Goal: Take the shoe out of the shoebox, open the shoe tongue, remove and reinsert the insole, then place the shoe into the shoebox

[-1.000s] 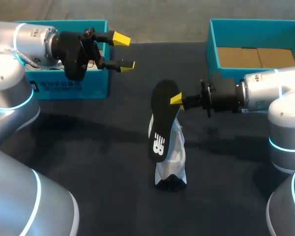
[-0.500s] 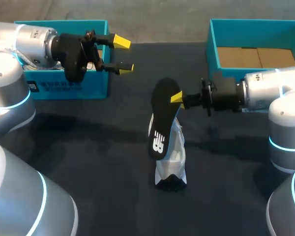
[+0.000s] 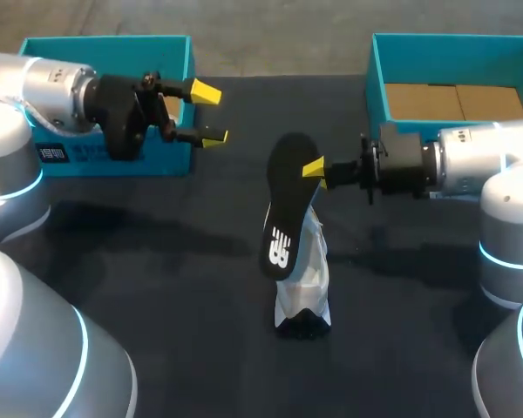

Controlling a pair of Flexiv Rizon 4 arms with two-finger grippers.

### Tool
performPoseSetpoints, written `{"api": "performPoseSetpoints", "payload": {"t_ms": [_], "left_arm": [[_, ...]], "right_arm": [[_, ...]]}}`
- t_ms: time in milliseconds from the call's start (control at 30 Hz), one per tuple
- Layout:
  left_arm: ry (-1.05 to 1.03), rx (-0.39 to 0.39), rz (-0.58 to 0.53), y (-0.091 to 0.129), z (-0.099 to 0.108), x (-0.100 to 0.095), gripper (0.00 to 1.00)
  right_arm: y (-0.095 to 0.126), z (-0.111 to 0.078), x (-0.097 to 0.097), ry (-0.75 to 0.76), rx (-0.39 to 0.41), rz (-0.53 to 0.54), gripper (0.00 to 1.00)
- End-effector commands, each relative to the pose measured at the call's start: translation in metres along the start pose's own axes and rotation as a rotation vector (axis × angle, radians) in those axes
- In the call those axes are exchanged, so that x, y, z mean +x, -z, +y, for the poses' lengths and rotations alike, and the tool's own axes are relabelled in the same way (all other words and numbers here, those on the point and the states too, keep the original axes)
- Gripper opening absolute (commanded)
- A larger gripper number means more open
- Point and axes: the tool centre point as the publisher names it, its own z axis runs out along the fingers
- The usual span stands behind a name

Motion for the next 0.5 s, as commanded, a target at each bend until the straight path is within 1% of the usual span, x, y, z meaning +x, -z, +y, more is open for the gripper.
{"api": "performPoseSetpoints", "payload": {"t_ms": [33,100,167,267,400,433,500], "left_arm": [[-0.011,0.011,-0.029,0.006,-0.008,0.009,1.00],[-0.025,0.021,-0.019,0.005,-0.011,0.014,1.00],[-0.021,0.022,-0.034,0.005,-0.012,0.017,1.00],[-0.034,0.007,-0.041,0.005,-0.014,0.025,1.00],[-0.039,-0.048,-0.046,0.006,-0.014,0.042,1.00],[-0.033,-0.056,-0.059,0.006,-0.014,0.046,1.00],[-0.035,-0.063,-0.049,0.004,-0.014,0.055,1.00]], "right_arm": [[0.000,-0.001,0.003,-0.006,-0.003,0.004,0.00],[0.000,-0.001,0.003,-0.006,-0.003,0.004,0.00],[0.000,-0.001,0.003,-0.006,-0.003,0.004,0.00],[0.000,-0.001,0.003,-0.006,-0.003,0.004,0.00],[0.000,-0.001,0.003,-0.006,-0.003,0.004,0.00],[0.000,-0.001,0.003,-0.006,-0.003,0.004,0.00],[0.000,-0.001,0.003,-0.006,-0.003,0.004,0.00]]}}
